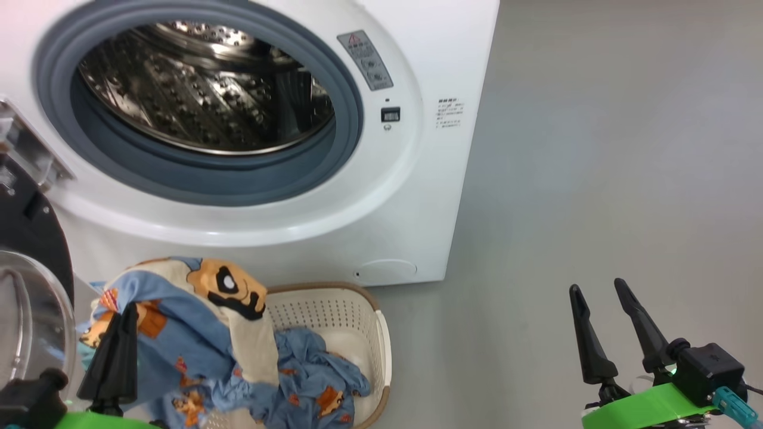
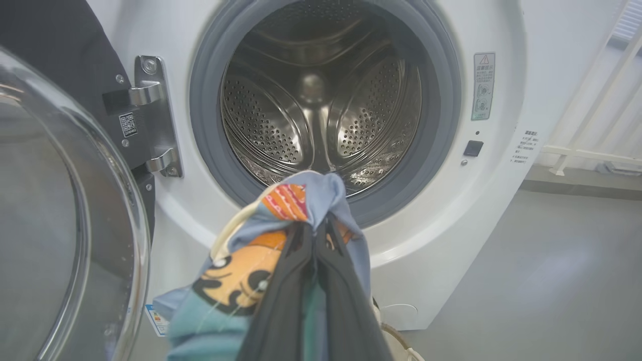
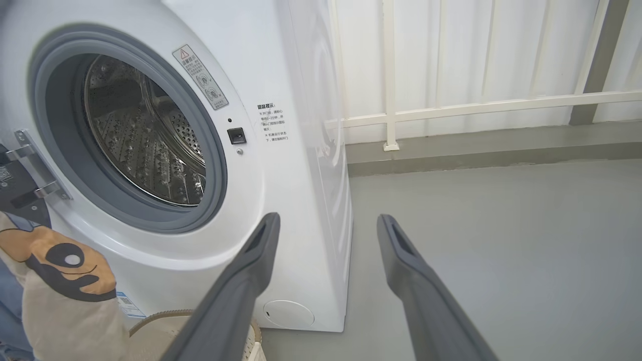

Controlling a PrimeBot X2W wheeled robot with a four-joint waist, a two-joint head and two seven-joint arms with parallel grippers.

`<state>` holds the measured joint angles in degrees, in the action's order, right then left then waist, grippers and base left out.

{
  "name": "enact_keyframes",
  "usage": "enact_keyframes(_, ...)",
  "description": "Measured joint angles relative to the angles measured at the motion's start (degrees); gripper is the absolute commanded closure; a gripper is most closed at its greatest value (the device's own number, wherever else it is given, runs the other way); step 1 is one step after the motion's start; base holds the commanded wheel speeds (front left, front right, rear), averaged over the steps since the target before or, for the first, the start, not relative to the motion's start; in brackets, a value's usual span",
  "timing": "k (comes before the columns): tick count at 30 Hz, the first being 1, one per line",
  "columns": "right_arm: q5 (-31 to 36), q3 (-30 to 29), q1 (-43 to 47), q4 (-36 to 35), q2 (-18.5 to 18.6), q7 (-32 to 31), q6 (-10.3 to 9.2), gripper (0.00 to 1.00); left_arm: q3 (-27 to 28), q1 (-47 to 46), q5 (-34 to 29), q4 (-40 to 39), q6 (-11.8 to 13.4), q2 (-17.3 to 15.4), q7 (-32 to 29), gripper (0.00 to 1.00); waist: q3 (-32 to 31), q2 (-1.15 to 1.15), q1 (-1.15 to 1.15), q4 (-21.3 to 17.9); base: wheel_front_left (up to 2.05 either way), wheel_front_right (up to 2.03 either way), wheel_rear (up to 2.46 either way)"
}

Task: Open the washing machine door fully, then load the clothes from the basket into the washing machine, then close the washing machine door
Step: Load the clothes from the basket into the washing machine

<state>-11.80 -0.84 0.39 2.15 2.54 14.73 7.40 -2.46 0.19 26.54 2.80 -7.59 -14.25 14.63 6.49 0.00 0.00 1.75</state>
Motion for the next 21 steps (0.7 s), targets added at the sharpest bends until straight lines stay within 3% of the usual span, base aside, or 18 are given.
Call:
enact_keyframes(8, 1.5, -0.8, 1.3, -1.3, 0.0, 0.0, 0.00, 0.00, 3.3, 3.8, -4.2, -1.1, 0.0, 1.8, 0.0, 1.00, -2.9, 0.00, 0.00, -0.4, 0.00, 0.00, 0.00)
enact_keyframes(21, 2.1, -1.4, 3.3, -1.8, -0.1, 0.0, 0.00, 0.00, 5.1, 6.0, -5.7, -1.4, 0.0, 3.9, 0.0, 1.00, -5.0, 0.00, 0.00, -1.2, 0.00, 0.00, 0.00)
